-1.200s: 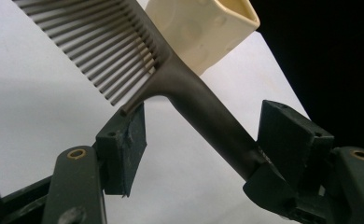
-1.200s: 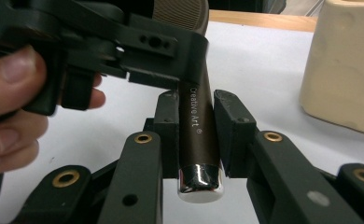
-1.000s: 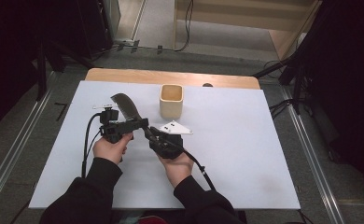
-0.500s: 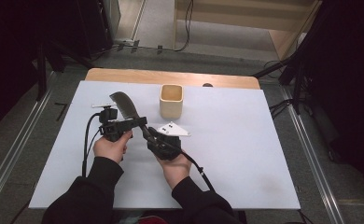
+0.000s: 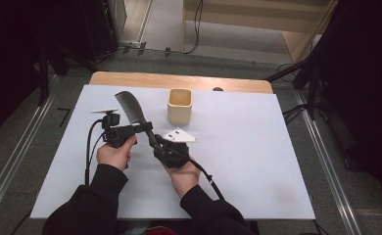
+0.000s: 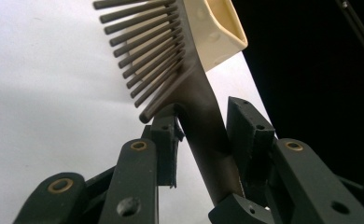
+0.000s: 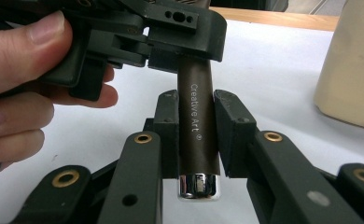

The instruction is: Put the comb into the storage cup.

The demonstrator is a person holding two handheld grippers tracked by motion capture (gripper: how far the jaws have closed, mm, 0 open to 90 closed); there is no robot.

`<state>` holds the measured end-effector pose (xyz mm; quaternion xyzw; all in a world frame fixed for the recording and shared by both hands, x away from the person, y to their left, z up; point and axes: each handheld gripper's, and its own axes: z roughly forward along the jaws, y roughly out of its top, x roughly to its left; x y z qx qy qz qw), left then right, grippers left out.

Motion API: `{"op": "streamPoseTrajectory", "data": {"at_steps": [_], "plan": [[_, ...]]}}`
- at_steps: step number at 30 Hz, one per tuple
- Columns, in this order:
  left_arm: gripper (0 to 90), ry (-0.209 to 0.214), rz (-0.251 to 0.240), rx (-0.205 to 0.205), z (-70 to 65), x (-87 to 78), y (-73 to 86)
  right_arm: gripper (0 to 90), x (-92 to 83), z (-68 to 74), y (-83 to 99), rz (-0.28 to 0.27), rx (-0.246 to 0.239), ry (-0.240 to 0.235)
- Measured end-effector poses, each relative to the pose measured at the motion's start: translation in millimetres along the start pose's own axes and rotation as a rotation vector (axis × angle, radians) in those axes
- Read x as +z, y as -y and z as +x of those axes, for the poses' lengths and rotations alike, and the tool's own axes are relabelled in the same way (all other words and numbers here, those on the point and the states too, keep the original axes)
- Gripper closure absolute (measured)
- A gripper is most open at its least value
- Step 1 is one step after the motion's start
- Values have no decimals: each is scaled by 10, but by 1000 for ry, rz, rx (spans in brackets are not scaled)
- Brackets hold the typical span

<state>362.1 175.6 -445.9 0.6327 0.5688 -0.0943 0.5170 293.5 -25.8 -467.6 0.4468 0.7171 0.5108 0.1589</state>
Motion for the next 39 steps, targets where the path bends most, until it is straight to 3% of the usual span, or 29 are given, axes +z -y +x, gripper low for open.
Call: {"op": "streamPoseTrajectory", "data": {"at_steps": [20, 28, 33, 39], "plan": [[723, 79, -7, -19, -7, -26, -8, 681, 17, -16, -6, 20, -45, -18], [727, 78, -14, -16, 2, -38, -15, 622, 13, -18, -7, 38, -87, -39], [727, 66, -14, -5, 19, -45, -26, 536, 20, -48, -2, 80, -80, -104], [728, 30, -14, 46, -17, -55, -42, 463, -19, -61, -14, 106, -99, -139]]}}
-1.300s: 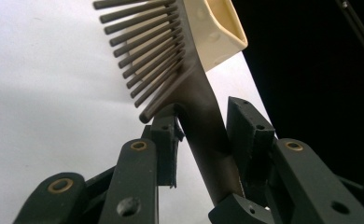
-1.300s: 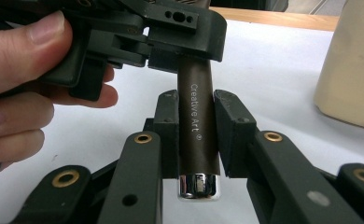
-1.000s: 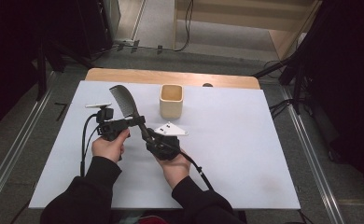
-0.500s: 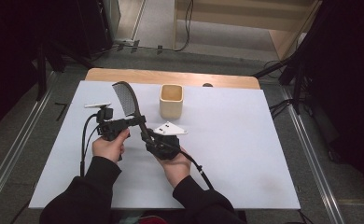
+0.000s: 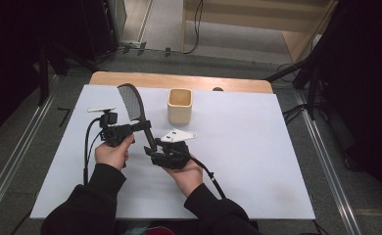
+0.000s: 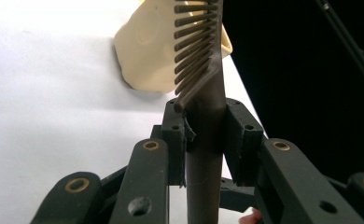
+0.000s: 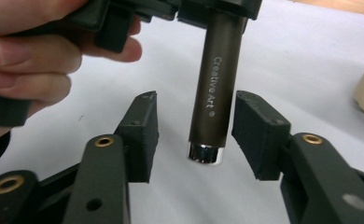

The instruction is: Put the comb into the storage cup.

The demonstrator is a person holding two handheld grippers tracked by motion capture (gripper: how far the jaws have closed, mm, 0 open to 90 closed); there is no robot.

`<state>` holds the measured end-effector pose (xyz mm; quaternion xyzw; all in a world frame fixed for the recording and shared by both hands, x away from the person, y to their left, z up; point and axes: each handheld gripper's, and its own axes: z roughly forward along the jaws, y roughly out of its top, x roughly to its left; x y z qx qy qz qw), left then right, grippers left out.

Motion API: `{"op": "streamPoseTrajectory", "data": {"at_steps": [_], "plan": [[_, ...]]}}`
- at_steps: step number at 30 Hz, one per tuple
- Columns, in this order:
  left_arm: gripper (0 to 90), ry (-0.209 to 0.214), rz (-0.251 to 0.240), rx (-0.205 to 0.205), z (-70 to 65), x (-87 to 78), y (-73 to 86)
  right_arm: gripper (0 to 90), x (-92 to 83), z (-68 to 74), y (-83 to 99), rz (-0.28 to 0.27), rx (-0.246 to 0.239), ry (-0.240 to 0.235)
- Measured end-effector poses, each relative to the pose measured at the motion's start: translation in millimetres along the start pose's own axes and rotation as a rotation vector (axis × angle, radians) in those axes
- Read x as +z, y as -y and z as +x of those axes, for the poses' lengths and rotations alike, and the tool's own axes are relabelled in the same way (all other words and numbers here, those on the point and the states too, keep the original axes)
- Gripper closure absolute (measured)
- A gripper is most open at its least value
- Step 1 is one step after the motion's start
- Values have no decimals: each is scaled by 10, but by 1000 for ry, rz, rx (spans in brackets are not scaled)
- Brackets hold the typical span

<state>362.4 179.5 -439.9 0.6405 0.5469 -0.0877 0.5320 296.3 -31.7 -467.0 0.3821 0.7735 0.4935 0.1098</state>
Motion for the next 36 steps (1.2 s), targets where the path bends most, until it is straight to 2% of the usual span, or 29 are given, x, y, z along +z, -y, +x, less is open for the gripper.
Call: {"op": "streamPoseTrajectory", "data": {"at_steps": [9, 15, 21, 28, 34, 36], "plan": [[728, -29, 17, 32, -5, 5, -8, 368, -25, -48, 38, 38, -27, -61], [728, -46, 26, 51, -6, 9, -9, 323, -55, -89, 63, 65, -39, -77], [728, -55, 30, 61, -5, 13, -7, 296, -132, -153, 85, 63, -55, -92], [728, -58, 36, 69, -2, 12, -9, 271, -201, -238, 132, 77, -35, -107], [727, -65, 30, 76, -5, -2, -12, 264, -264, -300, 160, 74, -67, -110], [727, -65, 30, 76, -3, -1, -12, 262, -290, -325, 164, 76, -62, -122]]}}
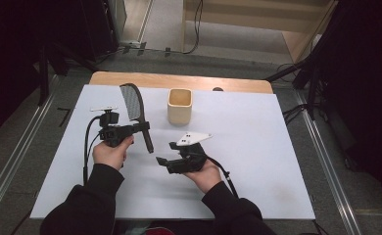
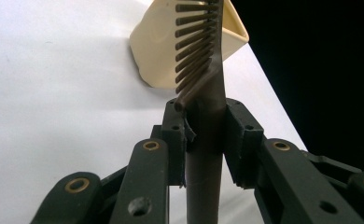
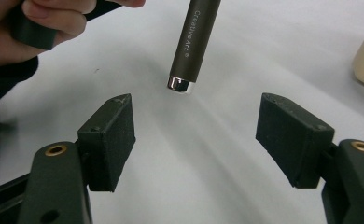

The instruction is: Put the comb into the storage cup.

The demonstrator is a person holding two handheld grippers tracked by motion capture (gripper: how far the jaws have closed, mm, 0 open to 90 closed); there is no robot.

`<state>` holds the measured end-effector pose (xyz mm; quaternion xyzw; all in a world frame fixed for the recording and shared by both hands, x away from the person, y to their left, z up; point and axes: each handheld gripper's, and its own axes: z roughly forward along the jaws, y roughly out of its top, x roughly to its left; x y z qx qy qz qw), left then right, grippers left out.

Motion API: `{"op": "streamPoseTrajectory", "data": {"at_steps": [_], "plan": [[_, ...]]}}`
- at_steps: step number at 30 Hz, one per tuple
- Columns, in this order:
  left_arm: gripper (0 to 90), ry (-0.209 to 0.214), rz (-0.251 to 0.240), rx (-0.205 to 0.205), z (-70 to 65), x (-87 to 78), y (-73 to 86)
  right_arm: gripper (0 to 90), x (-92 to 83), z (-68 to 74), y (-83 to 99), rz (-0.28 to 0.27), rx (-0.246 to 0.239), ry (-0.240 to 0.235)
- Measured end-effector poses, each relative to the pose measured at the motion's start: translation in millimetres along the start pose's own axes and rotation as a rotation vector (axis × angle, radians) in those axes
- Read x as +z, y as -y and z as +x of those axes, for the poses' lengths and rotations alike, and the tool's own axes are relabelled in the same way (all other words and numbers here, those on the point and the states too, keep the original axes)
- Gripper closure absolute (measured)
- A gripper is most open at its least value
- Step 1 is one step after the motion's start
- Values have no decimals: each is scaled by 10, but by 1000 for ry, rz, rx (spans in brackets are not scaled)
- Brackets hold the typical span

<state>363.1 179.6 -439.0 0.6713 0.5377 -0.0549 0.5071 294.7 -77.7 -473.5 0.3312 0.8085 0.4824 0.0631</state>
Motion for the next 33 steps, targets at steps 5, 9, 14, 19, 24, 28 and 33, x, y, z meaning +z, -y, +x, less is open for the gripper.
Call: {"op": "streamPoseTrajectory", "data": {"at_steps": [5, 9, 14, 19, 24, 28, 33], "plan": [[727, 1, 2, 10, -10, -3, 1, 262, -90, -43, 22, 6, -7, 4], [728, -1, 6, 12, -9, -6, 0, 262, -153, -92, 58, 5, -9, -10], [727, -1, 6, 13, -8, -8, -2, 262, -237, -149, 112, 5, -7, 9], [727, -1, 10, 12, -6, -6, -3, 262, -329, -201, 144, 12, -2, 23], [727, -2, 11, 16, -3, -11, -6, 262, -427, -250, 183, 14, -6, 38], [727, -5, 11, 20, -6, -20, -9, 262, -495, -279, 232, 15, 9, 44], [727, -4, 8, 24, -11, -30, -12, 262, -590, -314, 293, 19, 5, 54]]}}
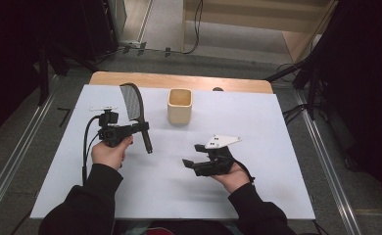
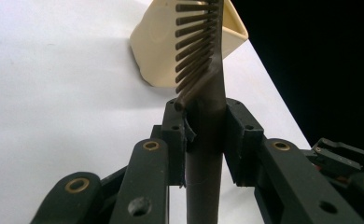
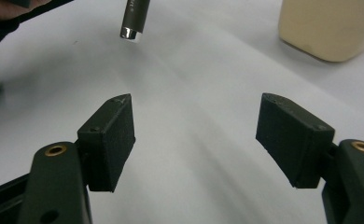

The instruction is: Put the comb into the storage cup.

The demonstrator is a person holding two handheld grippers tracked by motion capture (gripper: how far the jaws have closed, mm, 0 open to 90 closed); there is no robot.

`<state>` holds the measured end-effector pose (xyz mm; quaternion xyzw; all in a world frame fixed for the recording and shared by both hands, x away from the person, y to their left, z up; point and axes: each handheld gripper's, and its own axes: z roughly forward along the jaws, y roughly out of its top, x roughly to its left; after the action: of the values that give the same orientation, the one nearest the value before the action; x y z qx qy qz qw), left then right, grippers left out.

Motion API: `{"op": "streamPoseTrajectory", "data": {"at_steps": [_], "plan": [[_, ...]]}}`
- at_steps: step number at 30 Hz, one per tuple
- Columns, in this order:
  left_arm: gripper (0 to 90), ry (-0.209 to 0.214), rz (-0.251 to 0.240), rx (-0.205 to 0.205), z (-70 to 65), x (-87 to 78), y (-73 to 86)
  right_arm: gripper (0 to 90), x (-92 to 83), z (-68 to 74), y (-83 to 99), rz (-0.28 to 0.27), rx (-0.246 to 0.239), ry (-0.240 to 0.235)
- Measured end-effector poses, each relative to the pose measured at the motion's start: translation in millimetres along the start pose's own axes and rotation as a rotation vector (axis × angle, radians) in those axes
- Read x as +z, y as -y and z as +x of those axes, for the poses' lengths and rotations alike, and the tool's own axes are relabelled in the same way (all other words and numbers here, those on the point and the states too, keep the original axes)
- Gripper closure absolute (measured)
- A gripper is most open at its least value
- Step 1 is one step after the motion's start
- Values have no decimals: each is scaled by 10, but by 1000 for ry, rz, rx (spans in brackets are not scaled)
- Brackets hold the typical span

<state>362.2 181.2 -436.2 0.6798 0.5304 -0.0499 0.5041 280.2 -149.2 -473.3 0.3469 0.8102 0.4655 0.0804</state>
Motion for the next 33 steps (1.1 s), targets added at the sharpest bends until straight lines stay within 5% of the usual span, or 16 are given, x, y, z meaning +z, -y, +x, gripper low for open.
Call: {"op": "streamPoseTrajectory", "data": {"at_steps": [33], "plan": [[727, 6, 10, 21, -11, -16, -34, 262, -446, -201, 406, 16, 41, 41]]}}
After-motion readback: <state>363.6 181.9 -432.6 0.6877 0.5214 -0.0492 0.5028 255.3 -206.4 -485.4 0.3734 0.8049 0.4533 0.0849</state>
